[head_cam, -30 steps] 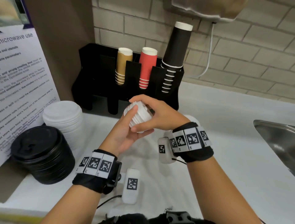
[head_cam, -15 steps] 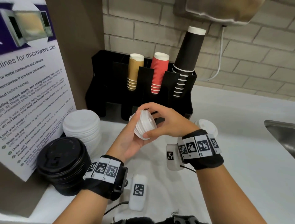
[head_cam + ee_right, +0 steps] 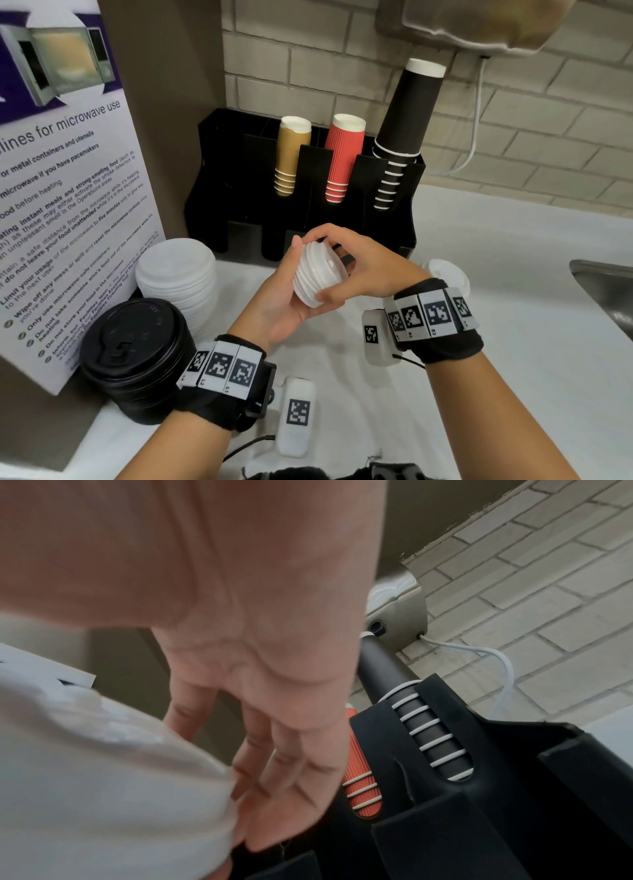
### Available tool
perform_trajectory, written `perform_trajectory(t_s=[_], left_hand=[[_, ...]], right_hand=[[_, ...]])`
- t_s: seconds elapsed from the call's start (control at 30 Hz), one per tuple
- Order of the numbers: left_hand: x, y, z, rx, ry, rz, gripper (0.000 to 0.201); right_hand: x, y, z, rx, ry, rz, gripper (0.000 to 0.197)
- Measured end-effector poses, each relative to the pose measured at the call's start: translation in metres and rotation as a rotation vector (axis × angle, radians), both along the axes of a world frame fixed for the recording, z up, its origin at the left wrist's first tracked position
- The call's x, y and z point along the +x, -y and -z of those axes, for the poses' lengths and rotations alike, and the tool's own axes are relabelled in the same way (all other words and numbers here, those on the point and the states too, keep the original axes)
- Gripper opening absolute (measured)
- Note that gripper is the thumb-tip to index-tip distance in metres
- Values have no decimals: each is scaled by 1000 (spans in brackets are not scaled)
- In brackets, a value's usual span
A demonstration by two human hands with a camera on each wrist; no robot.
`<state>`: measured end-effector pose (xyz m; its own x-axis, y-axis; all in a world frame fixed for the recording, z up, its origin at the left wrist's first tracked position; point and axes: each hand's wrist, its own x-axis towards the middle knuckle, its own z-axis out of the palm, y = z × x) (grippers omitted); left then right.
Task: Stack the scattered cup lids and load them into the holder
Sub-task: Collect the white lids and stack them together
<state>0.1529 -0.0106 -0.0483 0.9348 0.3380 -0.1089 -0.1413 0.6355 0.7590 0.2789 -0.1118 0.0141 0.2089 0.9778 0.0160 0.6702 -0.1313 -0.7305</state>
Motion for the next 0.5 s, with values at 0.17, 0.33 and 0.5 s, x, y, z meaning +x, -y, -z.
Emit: perform_trajectory(t_s=[0.17, 0.33, 0.5], left_hand=[[3, 2, -1, -27, 10, -24, 59], [3, 1, 1, 4, -20, -19, 61], [4, 0, -1, 12, -15, -52, 64]], right_hand=[[5, -1, -3, -12, 5, -32, 68], [7, -1, -4, 25, -22, -51, 68], [6, -3, -2, 51, -18, -29, 69]])
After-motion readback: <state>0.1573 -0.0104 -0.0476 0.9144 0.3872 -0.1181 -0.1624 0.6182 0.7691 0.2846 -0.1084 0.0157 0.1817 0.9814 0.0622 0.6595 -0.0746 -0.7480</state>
